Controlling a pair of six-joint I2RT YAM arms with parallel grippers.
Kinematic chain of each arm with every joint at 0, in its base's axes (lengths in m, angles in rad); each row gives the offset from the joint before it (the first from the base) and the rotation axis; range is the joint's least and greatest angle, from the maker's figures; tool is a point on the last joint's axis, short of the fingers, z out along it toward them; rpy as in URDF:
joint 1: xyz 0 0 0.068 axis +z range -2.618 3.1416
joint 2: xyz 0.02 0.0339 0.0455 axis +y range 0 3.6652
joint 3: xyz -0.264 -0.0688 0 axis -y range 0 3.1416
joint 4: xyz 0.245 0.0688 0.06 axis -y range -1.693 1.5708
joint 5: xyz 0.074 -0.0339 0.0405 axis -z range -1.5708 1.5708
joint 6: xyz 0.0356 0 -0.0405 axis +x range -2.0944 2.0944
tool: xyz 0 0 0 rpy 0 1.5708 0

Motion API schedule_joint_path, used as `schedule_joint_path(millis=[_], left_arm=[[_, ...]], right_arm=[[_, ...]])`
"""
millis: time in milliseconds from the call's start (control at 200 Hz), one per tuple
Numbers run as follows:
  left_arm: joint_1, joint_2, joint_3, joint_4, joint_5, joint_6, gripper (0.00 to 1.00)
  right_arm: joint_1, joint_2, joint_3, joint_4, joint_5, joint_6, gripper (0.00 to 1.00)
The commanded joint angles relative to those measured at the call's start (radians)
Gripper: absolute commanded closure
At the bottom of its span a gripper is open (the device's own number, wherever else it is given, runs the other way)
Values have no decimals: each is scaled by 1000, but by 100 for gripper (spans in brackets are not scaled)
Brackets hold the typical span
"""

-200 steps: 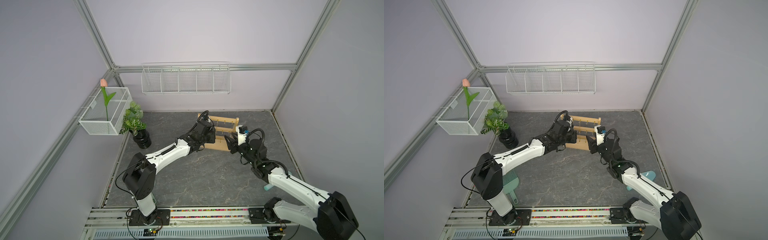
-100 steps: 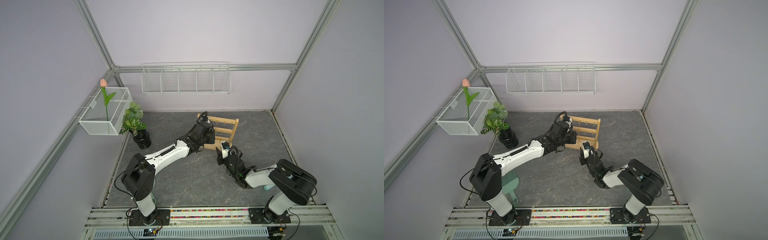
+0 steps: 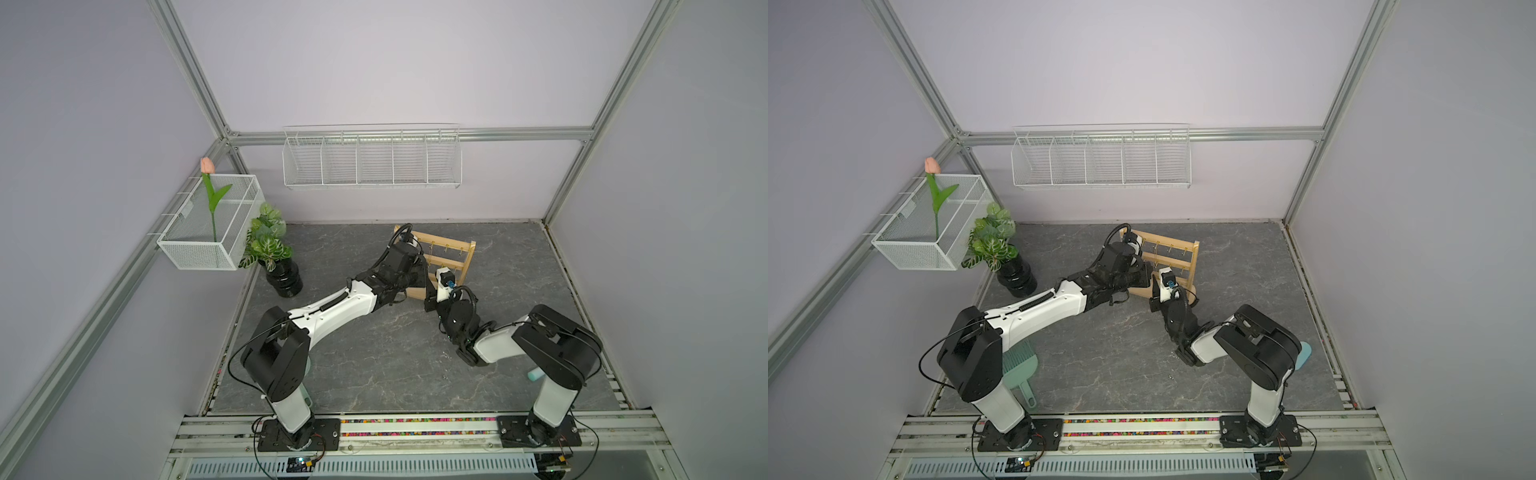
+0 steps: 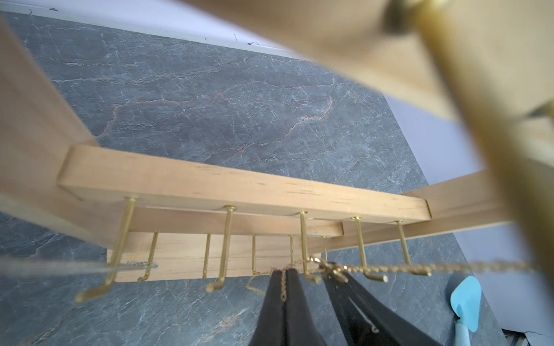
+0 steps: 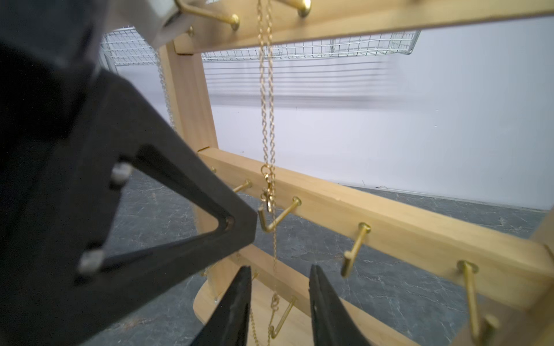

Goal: Hang the necklace on the jewelry display stand
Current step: Hang the necklace on the stand.

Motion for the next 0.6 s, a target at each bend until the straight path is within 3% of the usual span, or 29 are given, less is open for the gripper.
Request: schedule_joint_path(millis=[0,360,595], left_arm=[[9,-36,-14,13,11,-22,100],[9,-45,-20,19,18,-27,100],[9,-57,-34,37,7,-13,100]], right_arm=[[-16,32,22,66,29,6,65],[-49,60,49,80,-8,21,71],[-56,65,47,83,-45,28,70]])
